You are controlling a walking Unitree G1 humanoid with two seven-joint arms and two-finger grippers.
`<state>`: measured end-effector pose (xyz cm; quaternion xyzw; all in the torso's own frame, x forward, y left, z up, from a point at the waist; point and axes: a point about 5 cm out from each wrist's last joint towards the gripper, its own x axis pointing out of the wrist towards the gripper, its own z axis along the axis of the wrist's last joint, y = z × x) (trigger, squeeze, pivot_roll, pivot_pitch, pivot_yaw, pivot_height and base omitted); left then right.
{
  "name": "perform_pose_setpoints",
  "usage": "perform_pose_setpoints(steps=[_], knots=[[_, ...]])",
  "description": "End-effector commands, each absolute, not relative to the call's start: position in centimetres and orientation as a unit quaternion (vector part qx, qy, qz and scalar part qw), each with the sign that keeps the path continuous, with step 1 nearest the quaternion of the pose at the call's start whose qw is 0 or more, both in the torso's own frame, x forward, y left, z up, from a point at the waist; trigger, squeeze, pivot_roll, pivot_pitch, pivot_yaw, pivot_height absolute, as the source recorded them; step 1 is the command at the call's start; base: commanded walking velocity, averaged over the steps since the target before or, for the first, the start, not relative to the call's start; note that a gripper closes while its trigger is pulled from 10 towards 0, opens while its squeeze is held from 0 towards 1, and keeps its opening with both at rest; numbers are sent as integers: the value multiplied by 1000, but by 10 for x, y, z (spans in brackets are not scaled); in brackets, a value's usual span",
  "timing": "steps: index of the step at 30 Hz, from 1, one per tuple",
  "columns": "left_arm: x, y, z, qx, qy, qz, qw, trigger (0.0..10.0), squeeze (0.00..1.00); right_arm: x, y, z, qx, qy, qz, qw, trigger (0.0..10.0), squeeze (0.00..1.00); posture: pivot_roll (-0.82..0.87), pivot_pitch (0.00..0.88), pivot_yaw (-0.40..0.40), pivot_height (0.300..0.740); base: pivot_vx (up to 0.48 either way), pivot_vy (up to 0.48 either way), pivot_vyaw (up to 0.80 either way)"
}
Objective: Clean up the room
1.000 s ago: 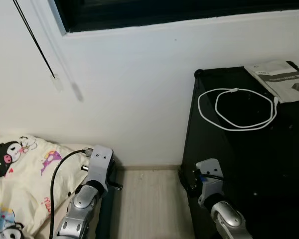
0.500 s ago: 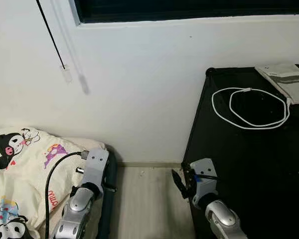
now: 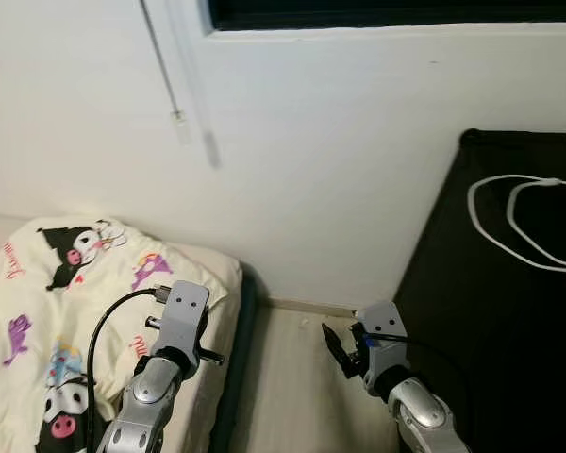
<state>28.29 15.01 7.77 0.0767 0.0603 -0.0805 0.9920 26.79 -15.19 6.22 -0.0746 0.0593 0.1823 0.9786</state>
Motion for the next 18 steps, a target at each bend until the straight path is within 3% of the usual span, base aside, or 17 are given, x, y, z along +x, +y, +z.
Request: perform_pose_setpoints(steps=[1, 18], knots=[[278, 156, 72, 78, 76, -75, 991, 10000, 0, 265, -149, 58, -73, 69, 189, 977, 10000, 0, -85, 166, 67, 740, 0, 0, 800], [272, 142, 62, 91, 99, -115, 984, 10000, 0, 261, -153, 55, -73, 71, 181, 978, 10000, 0, -90, 150, 72, 740, 0, 0, 782]])
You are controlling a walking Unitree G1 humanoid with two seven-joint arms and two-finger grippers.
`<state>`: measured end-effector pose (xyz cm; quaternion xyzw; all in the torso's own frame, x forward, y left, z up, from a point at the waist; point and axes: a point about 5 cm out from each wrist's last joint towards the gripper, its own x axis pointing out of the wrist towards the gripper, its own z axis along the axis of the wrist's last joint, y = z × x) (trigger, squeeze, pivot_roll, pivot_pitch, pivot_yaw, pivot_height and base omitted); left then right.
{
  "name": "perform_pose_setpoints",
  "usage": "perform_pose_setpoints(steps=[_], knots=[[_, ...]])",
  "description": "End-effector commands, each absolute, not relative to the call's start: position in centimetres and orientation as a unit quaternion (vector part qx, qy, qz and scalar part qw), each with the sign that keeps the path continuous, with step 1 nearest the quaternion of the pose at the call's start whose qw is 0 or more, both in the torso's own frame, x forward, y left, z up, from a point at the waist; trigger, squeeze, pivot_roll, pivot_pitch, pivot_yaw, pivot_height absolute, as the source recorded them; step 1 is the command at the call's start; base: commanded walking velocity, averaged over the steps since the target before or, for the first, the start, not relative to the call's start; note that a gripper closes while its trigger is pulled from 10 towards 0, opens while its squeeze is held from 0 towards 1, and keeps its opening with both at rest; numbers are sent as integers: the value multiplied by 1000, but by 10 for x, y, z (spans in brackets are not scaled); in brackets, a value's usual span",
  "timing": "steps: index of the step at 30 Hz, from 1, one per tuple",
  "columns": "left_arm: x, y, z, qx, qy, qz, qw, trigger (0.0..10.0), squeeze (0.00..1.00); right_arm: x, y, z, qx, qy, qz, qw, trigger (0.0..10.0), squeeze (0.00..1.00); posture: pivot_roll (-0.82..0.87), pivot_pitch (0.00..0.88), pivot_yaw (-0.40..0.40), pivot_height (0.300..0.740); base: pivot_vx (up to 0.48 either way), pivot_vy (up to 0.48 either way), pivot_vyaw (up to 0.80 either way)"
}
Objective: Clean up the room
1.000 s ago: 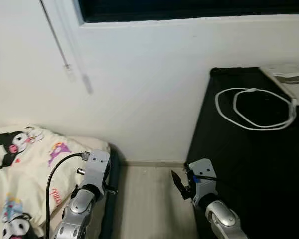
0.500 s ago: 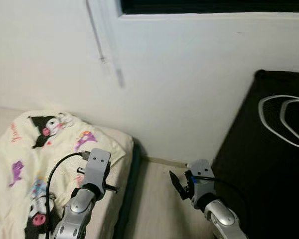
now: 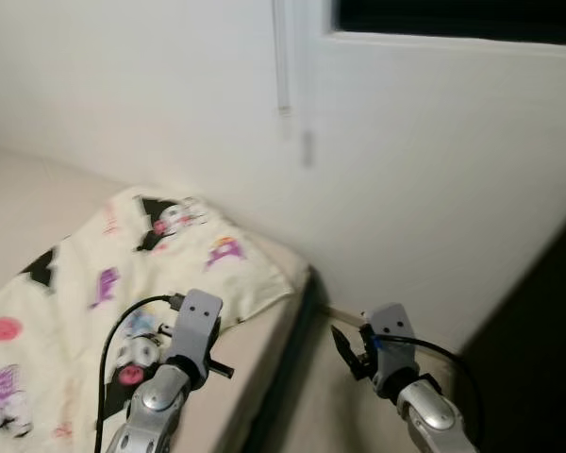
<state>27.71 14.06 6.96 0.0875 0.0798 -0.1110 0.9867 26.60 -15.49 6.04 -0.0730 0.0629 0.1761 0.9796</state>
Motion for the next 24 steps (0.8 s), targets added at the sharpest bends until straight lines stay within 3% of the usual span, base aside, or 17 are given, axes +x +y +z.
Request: perform_pose_setpoints(steps=[1, 14, 24], knots=[[272, 141, 62, 90, 98, -118, 984, 10000, 0, 261, -154, 55, -65, 71, 173, 980, 10000, 0, -90, 150, 72, 740, 0, 0, 0], [275, 141, 62, 102, 106, -121, 982, 10000, 0, 262, -157, 53, -54, 76, 159, 983, 10000, 0, -91, 149, 80, 740, 0, 0, 0], [277, 142, 63, 104, 109, -114, 982, 10000, 0, 261, -158, 53, -52, 78, 158, 983, 10000, 0, -90, 155, 80, 740, 0, -444, 0]])
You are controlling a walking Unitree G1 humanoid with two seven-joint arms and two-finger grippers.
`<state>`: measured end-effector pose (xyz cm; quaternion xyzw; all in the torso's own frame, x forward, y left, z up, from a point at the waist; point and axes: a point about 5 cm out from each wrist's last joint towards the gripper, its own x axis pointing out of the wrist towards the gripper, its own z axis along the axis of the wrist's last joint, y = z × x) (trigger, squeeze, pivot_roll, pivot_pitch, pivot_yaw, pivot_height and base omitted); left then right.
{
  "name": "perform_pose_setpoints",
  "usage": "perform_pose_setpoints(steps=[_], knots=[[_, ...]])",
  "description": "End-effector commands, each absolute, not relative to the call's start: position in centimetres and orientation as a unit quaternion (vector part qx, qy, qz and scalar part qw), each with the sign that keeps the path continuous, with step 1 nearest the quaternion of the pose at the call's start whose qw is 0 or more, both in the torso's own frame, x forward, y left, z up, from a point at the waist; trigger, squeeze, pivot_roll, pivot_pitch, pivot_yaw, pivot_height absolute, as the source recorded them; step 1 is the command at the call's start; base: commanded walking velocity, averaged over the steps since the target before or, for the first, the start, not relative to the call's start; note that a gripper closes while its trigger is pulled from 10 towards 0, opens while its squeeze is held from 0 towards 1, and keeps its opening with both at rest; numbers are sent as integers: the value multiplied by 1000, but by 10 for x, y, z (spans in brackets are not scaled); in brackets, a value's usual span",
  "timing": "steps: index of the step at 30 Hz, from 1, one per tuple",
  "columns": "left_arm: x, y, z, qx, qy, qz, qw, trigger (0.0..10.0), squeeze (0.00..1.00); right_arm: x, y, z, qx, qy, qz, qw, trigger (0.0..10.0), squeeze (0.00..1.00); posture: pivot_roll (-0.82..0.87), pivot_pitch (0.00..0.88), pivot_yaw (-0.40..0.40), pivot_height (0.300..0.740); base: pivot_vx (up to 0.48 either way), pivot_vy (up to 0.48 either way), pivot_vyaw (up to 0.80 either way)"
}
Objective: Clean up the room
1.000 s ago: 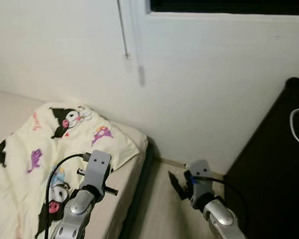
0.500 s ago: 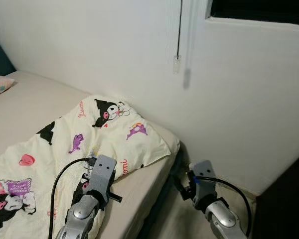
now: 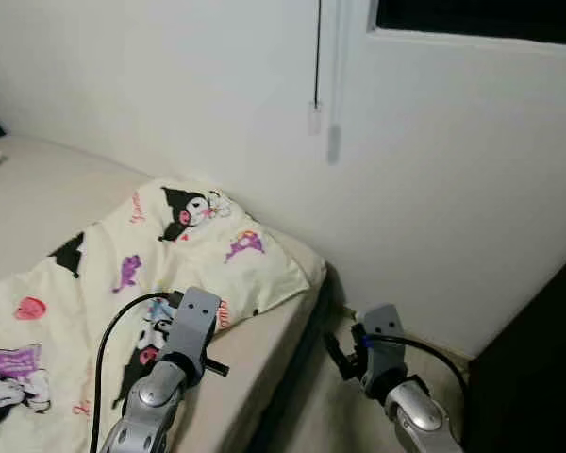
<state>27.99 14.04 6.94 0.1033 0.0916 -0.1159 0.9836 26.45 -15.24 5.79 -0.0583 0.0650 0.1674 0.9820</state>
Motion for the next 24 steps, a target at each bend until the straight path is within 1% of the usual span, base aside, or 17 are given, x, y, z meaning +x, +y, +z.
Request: perform_pose_setpoints(steps=[1, 5, 6, 15, 18, 24], knots=[[277, 142, 63, 104, 109, -114, 982, 10000, 0, 261, -158, 53, -52, 78, 158, 983, 10000, 0, -90, 155, 80, 740, 0, -480, 0], [277, 143, 62, 93, 118, -105, 983, 10000, 0, 261, -158, 53, -51, 78, 158, 983, 10000, 0, -90, 155, 80, 740, 0, -480, 0], [277, 144, 60, 83, 131, -101, 983, 10000, 0, 261, -158, 53, -51, 78, 158, 983, 10000, 0, -89, 159, 77, 740, 0, 0, 0], [277, 150, 59, 85, 139, -88, 983, 10000, 0, 261, -157, 54, -51, 77, 161, 983, 10000, 0, -87, 162, 74, 740, 0, 452, 0], [277, 153, 59, 87, 139, -76, 983, 10000, 0, 262, -157, 54, -51, 77, 162, 983, 10000, 0, -87, 164, 74, 740, 0, 0, 0], [277, 152, 60, 88, 135, -82, 983, 10000, 0, 263, -156, 55, -51, 75, 162, 983, 10000, 0, -85, 168, 75, 740, 0, 0, 0]])
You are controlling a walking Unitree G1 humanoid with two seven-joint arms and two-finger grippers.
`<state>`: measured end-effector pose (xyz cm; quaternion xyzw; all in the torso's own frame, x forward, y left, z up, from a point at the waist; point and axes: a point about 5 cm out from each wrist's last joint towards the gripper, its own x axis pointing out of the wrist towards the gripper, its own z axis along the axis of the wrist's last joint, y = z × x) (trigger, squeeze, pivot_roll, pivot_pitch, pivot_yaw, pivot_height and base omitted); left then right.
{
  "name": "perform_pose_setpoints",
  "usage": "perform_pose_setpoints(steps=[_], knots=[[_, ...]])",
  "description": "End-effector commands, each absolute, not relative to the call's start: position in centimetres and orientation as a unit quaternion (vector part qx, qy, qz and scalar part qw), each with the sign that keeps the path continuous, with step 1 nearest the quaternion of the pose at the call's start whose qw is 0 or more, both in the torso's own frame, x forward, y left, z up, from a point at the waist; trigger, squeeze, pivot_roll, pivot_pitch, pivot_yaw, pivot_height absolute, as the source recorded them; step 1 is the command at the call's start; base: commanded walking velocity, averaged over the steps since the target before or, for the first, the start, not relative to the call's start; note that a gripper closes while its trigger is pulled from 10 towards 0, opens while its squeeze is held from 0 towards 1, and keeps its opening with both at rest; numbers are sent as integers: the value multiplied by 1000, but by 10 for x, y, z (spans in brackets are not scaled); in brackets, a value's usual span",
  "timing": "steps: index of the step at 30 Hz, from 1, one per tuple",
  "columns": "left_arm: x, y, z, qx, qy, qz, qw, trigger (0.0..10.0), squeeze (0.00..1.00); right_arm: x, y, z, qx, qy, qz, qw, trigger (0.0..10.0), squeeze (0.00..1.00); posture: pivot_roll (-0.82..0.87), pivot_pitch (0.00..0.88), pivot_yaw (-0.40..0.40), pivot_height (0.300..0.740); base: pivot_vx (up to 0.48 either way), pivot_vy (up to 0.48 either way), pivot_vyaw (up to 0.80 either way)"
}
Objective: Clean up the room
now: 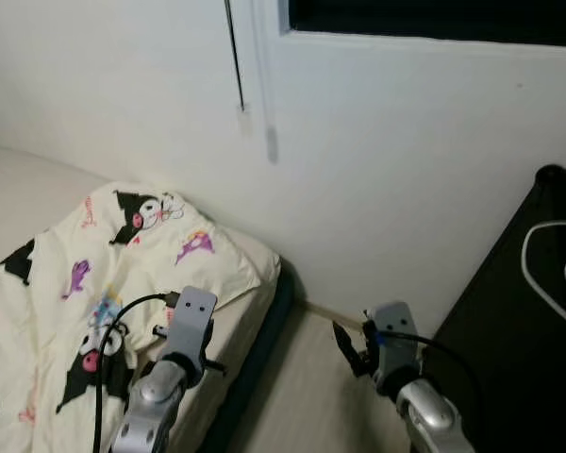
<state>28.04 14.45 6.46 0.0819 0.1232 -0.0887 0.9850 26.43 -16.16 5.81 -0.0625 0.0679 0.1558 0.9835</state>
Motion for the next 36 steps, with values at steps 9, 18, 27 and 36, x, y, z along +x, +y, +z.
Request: perform_pose_setpoints(steps=[9, 18, 27, 36], knots=[[274, 149, 60, 97, 124, -88, 984, 10000, 0, 262, -155, 54, -78, 77, 171, 979, 10000, 0, -83, 170, 76, 740, 0, 0, 206], [275, 149, 60, 99, 122, -83, 984, 10000, 0, 264, -151, 54, -80, 75, 181, 977, 10000, 0, -83, 170, 70, 740, 0, 0, 800], [272, 147, 58, 87, 126, -89, 984, 10000, 0, 265, -153, 55, -83, 76, 185, 976, 10000, 0, -87, 167, 66, 740, 0, 0, 800], [269, 145, 57, 88, 124, -99, 983, 10000, 0, 264, -153, 54, -81, 77, 187, 976, 10000, 0, -88, 158, 67, 740, 0, 0, 800]])
